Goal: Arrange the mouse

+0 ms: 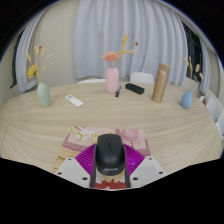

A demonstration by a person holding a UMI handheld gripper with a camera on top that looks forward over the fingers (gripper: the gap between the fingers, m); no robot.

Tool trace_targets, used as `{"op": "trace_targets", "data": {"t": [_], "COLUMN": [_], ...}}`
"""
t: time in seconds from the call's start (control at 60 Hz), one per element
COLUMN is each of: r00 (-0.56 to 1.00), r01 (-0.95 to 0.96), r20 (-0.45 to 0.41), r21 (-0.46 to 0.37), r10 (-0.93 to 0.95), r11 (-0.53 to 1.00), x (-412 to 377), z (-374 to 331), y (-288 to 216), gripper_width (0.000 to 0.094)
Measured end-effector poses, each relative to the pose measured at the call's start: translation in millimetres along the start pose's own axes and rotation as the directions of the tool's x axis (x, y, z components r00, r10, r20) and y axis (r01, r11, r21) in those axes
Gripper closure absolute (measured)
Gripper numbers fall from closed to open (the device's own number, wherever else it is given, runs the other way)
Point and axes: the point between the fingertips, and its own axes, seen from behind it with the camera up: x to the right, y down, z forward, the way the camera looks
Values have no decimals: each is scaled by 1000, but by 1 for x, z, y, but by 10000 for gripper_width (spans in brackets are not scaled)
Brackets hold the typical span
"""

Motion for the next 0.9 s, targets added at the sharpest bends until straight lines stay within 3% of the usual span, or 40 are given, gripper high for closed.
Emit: {"op": "trace_targets", "data": {"t": [0.133,0.25,0.267,0.333,0.35,0.383,0.6,0.9], "r00": [1000,1000,1000,1000,1000,1000,999,997], "r01": [6,-6,-5,-5,-6,-4,35,39], "r20": [3,10,10,4,2,0,-2,59], "r21": [-51,-35,-37,-46,-46,-45,42,36], "r10": [-5,7,5,6,6,4,-34,-42], "r11": [999,999,999,999,999,999,999,999], "x": [1,-1,-1,1,1,1,-10,-67], "z": [9,10,10,6,4,-1,-101,-241], "y": [32,32,32,32,31,29,0,51], "gripper_width": [542,495,463,102,62,102,78,83]}}
